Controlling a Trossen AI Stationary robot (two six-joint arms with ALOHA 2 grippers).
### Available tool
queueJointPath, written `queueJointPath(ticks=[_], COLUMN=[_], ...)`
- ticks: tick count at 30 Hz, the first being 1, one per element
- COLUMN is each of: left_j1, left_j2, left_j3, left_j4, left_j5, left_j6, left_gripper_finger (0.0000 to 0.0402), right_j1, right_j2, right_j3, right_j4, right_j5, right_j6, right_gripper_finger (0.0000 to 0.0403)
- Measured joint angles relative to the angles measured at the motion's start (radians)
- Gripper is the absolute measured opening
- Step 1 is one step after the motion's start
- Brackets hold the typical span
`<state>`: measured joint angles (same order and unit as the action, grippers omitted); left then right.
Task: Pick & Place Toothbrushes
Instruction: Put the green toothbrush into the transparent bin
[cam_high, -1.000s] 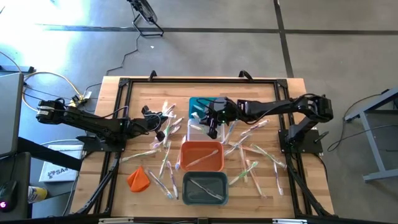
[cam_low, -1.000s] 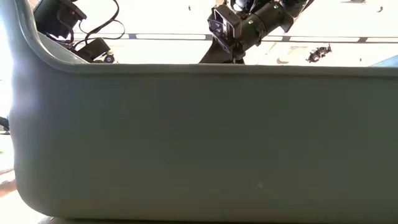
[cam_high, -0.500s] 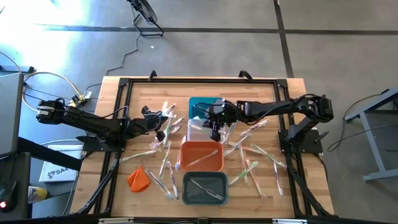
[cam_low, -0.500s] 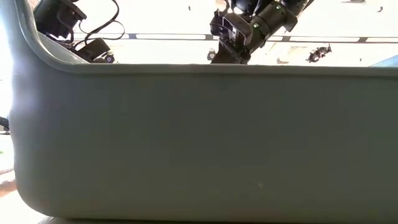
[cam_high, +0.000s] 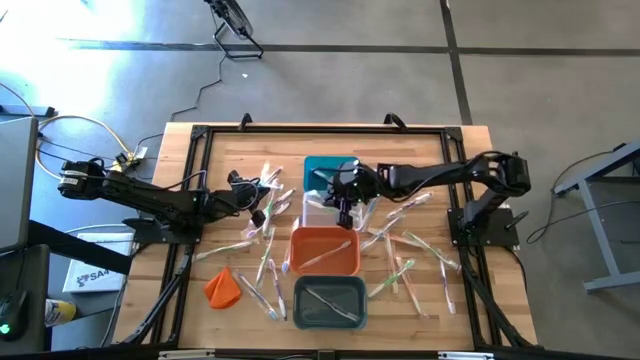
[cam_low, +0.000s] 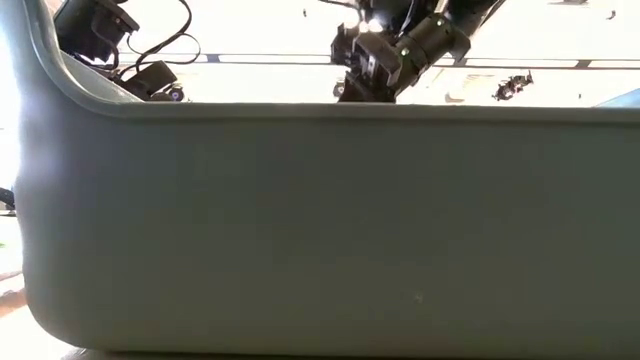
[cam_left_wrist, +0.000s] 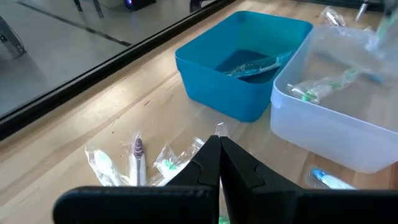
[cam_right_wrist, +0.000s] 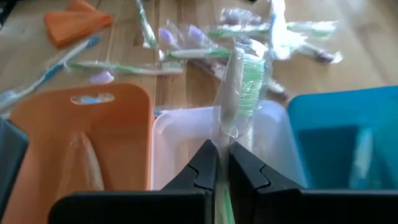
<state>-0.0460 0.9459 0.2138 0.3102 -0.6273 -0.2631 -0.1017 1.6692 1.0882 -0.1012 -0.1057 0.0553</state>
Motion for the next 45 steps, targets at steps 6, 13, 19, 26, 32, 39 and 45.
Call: queueJointPath(ticks=[6, 13, 19, 26, 32, 39, 45], left_j1=[0.000, 0.000, 0.000, 0.000, 0.000, 0.000, 0.000], left_j2=[0.000, 0.000, 0.000, 0.000, 0.000, 0.000, 0.000], left_j3=[0.000, 0.000, 0.000, 0.000, 0.000, 0.000, 0.000], left_j4=[-0.008, -0.018, -0.031, -0.032, -0.048, -0.061, -0.062], left_j5=[0.000, 0.000, 0.000, 0.000, 0.000, 0.000, 0.000], left_j6=[-0.031, -0.031, -0.031, -0.031, -0.031, -0.031, -0.031], left_gripper_finger=[0.0000, 0.0000, 0.0000, 0.0000, 0.0000, 0.0000, 0.0000], right_j1=[0.038, 0.052, 0.052, 0.059, 0.056, 0.053, 0.053], right_j2=[0.032, 0.035, 0.035, 0.035, 0.035, 0.035, 0.007], right_j3=[0.000, 0.000, 0.000, 0.000, 0.000, 0.000, 0.000], right_j4=[0.020, 0.023, 0.022, 0.015, 0.013, 0.014, 0.000], right_j5=[0.055, 0.058, 0.053, 0.052, 0.089, 0.209, 0.208], right_j6=[0.018, 0.076, 0.083, 0.083, 0.084, 0.100, 0.098], right_gripper_finger=[0.0010, 0.0010, 0.0012, 0.0016, 0.0042, 0.0140, 0.0162])
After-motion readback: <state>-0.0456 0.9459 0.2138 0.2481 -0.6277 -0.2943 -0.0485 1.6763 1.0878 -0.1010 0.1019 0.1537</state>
